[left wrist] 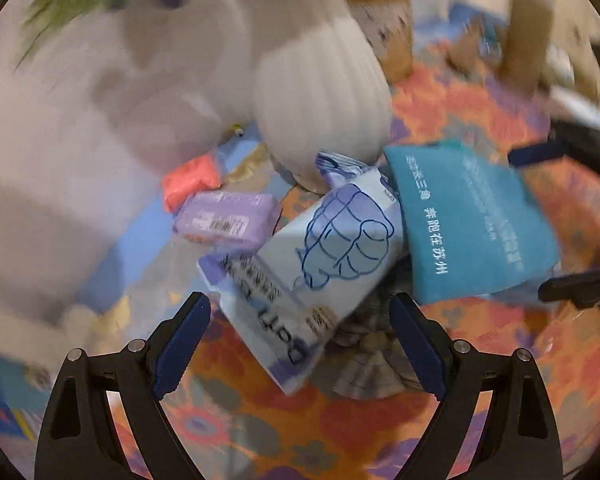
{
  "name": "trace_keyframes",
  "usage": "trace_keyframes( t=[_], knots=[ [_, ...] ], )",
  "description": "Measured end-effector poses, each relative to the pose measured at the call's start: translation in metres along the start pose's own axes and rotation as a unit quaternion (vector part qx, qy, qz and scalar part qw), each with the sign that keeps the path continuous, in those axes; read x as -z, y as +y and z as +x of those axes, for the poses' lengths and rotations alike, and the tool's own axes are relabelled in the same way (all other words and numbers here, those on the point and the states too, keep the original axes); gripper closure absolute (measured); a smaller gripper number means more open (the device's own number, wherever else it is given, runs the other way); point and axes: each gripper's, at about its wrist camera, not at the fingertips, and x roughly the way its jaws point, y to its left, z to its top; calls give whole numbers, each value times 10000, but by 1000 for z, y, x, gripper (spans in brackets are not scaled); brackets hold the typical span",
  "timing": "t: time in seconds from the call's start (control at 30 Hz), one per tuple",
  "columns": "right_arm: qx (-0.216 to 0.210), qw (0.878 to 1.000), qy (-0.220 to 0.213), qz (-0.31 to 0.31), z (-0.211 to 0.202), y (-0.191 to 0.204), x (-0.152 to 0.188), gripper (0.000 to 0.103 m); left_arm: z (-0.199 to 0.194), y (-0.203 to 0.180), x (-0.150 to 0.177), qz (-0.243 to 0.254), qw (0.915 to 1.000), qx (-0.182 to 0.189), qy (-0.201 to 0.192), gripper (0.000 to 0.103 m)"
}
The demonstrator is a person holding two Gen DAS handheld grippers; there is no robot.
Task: Organize soft objects
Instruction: 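Grasp the white wet-wipe pack with the left gripper while the right grasps the blue cloth bag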
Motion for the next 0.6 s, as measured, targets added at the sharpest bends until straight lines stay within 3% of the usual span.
trace_keyframes(
  t=[0.17,0.43,0.5,0.6],
  knots=[
    [95,9998,149,108,17,-12,3,0,12,-20,-15,887,9960,-127,53,12],
    [-160,9992,233,290,32,-25,8,1,23,-16,-21,828,9966,35,-42,9],
    [-393,9982,117,442,29,-32,10,8,21,-15,-18,758,9970,17,-145,10],
    [-478,9967,30,655,23,-38,12,29,17,-12,-11,554,9978,131,-331,14]
  ],
)
